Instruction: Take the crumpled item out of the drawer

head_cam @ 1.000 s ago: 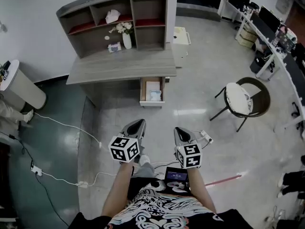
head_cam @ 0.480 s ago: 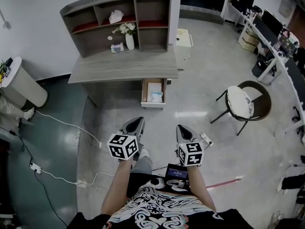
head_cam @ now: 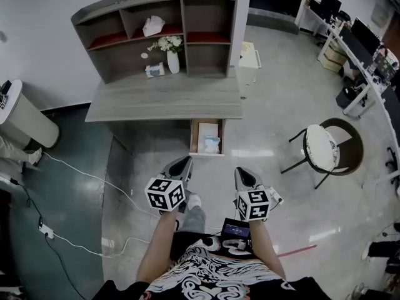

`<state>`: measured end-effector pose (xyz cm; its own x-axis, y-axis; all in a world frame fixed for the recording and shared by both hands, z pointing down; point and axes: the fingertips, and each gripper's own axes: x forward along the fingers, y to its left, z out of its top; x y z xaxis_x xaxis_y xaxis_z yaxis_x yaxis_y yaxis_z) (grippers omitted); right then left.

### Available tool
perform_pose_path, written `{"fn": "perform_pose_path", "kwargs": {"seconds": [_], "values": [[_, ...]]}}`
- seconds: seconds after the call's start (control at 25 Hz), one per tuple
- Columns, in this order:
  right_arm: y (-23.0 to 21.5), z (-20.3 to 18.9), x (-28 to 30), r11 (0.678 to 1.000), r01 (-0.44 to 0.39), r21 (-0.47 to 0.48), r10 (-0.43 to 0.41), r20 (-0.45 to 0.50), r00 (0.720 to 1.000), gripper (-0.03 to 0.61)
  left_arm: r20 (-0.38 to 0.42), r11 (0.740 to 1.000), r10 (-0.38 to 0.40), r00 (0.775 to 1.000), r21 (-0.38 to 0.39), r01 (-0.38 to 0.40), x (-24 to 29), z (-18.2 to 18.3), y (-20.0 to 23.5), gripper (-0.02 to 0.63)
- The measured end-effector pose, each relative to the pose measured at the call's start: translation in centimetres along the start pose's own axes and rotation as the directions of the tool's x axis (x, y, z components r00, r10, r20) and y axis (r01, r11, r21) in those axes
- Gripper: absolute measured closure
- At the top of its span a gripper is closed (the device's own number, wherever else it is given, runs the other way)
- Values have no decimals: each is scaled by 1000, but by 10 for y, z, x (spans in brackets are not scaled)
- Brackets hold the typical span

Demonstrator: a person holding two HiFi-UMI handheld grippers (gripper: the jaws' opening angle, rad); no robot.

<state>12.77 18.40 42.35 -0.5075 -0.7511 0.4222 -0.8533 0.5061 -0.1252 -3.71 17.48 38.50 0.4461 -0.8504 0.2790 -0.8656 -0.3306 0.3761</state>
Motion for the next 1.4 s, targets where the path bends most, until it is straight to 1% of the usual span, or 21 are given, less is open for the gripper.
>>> {"fn": "perform_pose_path", "kwargs": {"seconds": [0.2, 0.32, 0.4, 0.52, 0.6, 0.8, 1.08, 1.4], "values": [[-31, 19, 78, 998, 49, 44, -46, -65, 997, 573, -62, 1000, -21, 998, -7, 21, 68, 25, 54, 614], [-37, 32, 121, 997, 56, 48, -52, -90, 995, 572, -111, 999, -21, 994, 26, 24, 104, 35, 84, 614], [-41, 36, 144, 997, 63, 50, -57, -108, 993, 574, -146, 998, -35, 989, 52, 43, 124, 36, 96, 614], [-47, 41, 173, 995, 83, 51, -75, -133, 988, 573, -177, 996, -67, 982, 42, 76, 147, 37, 111, 614], [-51, 46, 186, 994, 96, 48, -88, -135, 987, 572, -184, 996, -80, 980, 30, 86, 158, 39, 122, 614], [-54, 51, 195, 992, 117, -36, -122, -165, 979, 572, -181, 995, -102, 978, -7, 102, 175, 42, 137, 614], [-66, 51, 194, 988, 152, -11, -151, -165, 975, 572, -185, 993, -112, 976, -1, 114, 190, 49, 140, 614], [-67, 39, 203, 991, 135, 3, -133, -182, 974, 572, -221, 992, -118, 968, 18, 125, 201, 41, 141, 614]]}}
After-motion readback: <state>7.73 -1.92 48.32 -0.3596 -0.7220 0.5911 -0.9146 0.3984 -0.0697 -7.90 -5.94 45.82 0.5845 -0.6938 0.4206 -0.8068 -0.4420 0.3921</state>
